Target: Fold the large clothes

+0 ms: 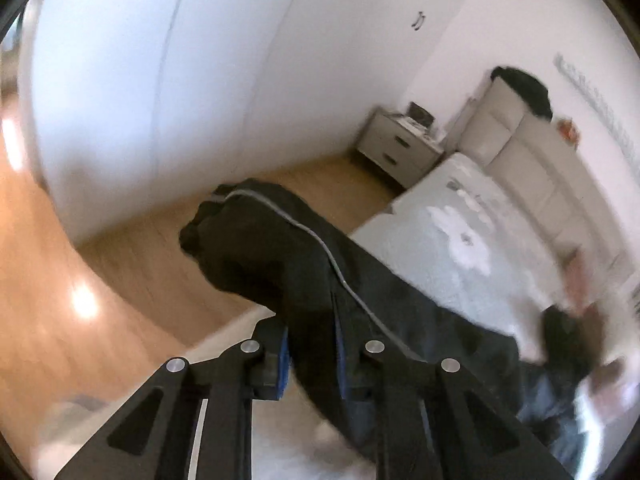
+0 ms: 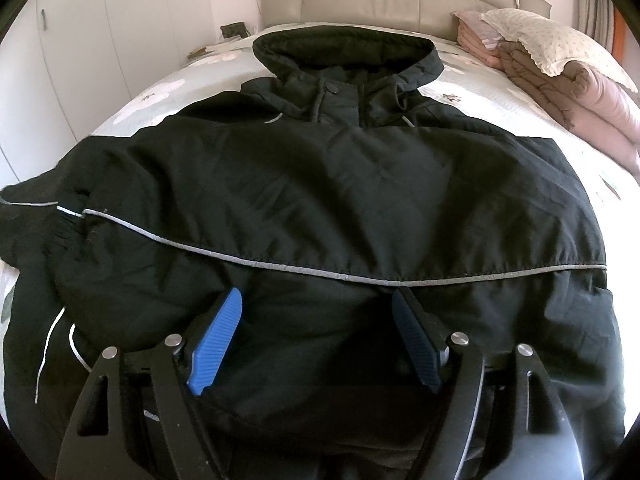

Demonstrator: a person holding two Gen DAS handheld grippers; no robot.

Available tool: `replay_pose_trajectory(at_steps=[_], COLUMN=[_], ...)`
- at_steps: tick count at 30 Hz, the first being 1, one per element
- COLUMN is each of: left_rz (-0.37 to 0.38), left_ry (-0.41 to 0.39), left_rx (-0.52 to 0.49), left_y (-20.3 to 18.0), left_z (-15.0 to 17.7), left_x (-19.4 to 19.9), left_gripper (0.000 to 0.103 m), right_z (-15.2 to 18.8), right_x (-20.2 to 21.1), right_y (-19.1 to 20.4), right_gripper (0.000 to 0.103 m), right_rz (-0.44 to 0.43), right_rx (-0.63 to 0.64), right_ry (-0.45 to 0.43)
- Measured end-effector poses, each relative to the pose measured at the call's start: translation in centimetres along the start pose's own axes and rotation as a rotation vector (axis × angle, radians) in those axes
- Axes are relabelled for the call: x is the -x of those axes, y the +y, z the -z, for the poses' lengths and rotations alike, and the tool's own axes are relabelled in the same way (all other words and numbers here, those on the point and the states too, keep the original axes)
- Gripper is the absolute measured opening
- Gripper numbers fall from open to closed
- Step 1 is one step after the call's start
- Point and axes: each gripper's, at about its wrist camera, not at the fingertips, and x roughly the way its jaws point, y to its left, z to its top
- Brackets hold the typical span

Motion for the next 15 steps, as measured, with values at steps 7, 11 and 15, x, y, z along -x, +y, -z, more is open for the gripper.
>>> replay_pose_trajectory(at_steps=[7,11,15], left_rz=[-0.089,-0.015,0.003], left_ry=[0.146,0.076,0.024], left_rx=[0.014,-0.051,-0.149], left_y=[2.2,1.4,-0.6], left_z=[2.7,1.3,0.1], left_x=[-3.2,-0.3,1.5], left_gripper=[0.018,0.018,0.018], right_z=[-0.3,-2.3,-5.1], right_x=[-0.3,1.0,3.4], right_y=[0.2,1.3,5.7], right_gripper=[0.080,0.071,0.071], right_rz=[0.009,-0.004,-0.086], right_rx=[0.013,0.016,0.076], right_ry=[0.025,0.051,-0.018])
